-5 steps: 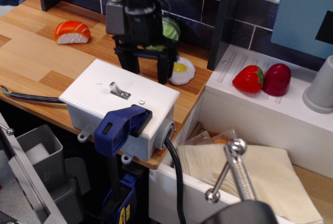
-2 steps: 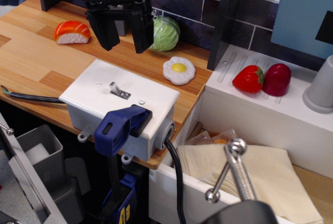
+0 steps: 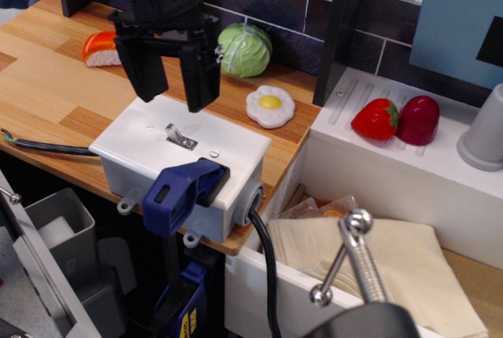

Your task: Move light switch to the right

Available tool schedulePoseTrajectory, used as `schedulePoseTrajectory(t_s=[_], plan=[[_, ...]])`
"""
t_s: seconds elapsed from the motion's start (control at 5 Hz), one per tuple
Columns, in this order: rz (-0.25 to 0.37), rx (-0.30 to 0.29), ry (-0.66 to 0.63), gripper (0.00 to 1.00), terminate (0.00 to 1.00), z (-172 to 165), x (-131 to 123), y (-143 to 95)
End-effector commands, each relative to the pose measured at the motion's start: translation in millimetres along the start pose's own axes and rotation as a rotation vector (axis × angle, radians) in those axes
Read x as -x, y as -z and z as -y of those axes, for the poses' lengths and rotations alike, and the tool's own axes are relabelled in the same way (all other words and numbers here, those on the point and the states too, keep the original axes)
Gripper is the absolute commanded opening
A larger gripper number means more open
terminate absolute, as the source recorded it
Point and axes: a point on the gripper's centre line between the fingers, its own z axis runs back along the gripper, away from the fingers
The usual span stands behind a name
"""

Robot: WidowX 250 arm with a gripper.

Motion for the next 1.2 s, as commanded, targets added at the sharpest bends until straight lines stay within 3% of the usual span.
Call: schedulePoseTrajectory(t_s=[0.0,0.2,0.8,1.0], plan=[[0.027,-0.039,0.02,1.0,0.0,3.7,3.2,-2.9],[0.027,-0.06,0.011,1.0,0.0,5.0,6.7,6.5],[0.095,-0.033,-0.012,1.0,0.0,18.8,3.6,25.8],[0.107,0.011,-0.035,1.0,0.0,29.8,0.3,29.3]])
